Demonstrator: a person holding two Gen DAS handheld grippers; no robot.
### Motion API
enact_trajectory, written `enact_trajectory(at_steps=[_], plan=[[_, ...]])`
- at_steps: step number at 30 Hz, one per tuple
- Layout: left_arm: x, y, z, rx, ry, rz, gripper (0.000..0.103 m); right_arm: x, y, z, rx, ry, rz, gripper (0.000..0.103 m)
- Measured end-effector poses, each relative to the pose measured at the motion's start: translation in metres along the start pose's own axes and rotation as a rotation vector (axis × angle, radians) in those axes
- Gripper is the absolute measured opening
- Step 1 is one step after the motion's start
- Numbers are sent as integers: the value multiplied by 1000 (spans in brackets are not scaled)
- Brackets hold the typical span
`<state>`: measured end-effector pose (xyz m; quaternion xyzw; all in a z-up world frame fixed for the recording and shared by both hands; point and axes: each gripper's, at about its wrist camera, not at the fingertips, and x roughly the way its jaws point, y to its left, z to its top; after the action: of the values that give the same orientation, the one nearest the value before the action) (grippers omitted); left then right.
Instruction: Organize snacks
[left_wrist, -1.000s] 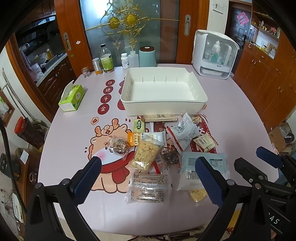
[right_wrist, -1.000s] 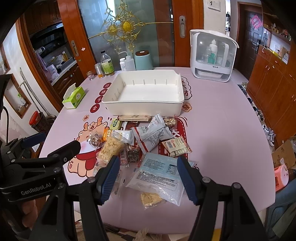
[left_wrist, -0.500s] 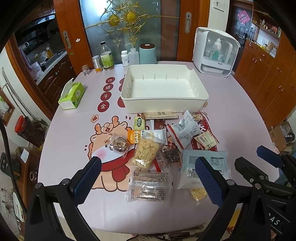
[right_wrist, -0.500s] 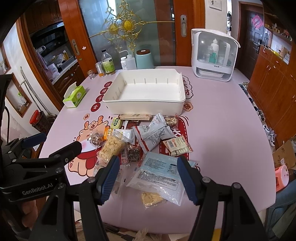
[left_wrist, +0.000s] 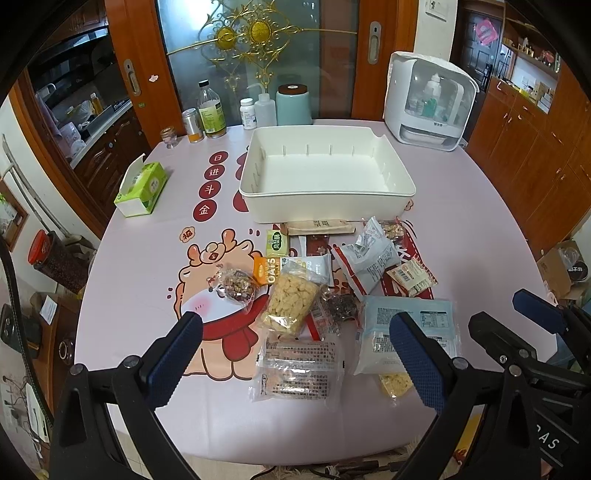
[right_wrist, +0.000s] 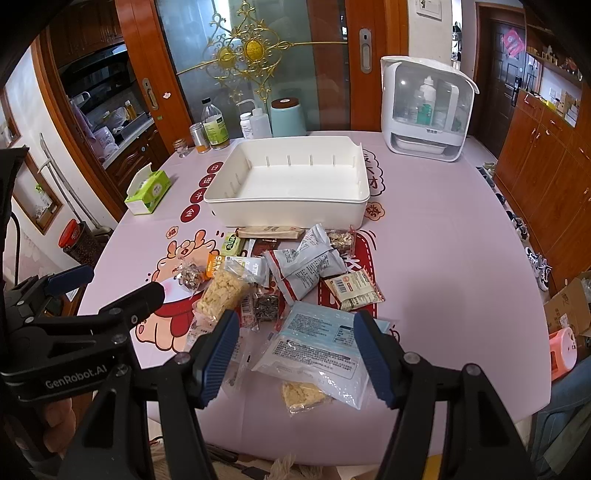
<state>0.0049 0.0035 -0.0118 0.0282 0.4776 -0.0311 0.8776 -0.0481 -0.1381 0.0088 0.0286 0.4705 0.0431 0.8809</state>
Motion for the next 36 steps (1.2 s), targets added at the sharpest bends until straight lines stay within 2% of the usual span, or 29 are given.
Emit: enact_trajectory(at_steps=[21,27,36], plan=[[5,-3,-8,-1,12,-3,100,-1,-1,-1,1,7,1,65],[10,-9,-7,-8,45,-11,101,12,-2,-15,6,26,10,65],[33,-9,-11,-75,124,-14,101,23,-21,-9,1,78,50,65]])
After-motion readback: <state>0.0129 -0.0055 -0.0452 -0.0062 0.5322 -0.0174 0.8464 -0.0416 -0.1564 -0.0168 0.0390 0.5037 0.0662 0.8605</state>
